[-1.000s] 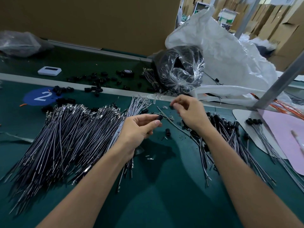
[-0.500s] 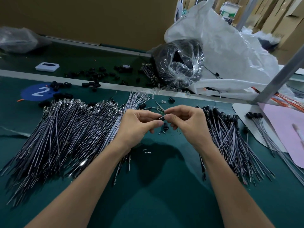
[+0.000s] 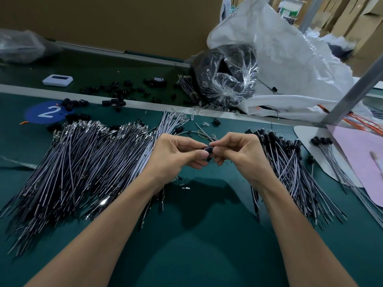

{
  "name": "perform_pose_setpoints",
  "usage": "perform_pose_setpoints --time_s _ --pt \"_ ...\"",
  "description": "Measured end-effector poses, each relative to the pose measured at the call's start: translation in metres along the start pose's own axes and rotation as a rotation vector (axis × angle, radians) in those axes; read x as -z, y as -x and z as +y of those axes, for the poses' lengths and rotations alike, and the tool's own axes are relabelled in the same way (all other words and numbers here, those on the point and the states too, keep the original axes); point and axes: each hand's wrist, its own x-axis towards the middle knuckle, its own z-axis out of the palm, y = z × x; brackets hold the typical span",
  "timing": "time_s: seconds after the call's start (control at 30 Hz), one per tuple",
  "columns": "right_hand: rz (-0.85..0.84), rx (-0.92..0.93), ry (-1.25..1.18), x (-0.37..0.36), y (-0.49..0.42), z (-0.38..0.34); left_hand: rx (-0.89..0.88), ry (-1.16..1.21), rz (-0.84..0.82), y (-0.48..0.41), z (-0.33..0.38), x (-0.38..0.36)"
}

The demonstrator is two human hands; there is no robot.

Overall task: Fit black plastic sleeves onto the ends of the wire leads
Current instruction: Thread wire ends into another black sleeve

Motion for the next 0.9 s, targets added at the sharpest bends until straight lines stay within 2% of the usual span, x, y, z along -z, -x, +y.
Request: perform_pose_setpoints --time_s 0.2,0.3,0.4,0.47,0.6,0.7,0.8,0.9 --pt "0.007 0.005 -0.052 -0.004 0.000 -0.001 -0.016 0.039 0.003 0.002 0.000 0.000" --pt "0.025 0.028 0.005 -0.007 0.003 -0.004 0.017 0.101 0.005 0.003 0.001 0.000" --pt "0.045 0.041 0.109 -0.005 0.007 -0.012 0.074 0.177 -0.064 0.005 0.003 0.000" --pt "0.078 0.039 0.065 0.008 0.014 -0.020 0.073 0.200 -0.086 0.005 0.005 0.002" --pt "0.153 0.052 -0.225 0.062 0.038 -0.042 -0.008 0.282 0.080 0.001 0.010 0.011" --pt "0.319 0.064 -0.275 0.113 0.049 -0.061 -0.089 0.321 0.257 -0.001 0.012 0.014" --pt "0.517 -0.017 -0.073 0.145 0.049 -0.079 -0.103 0.293 0.413 -0.001 0.014 0.017" --pt "0.579 -0.116 0.416 0.159 0.034 -0.071 -0.105 0.262 0.534 -0.002 0.013 0.018"
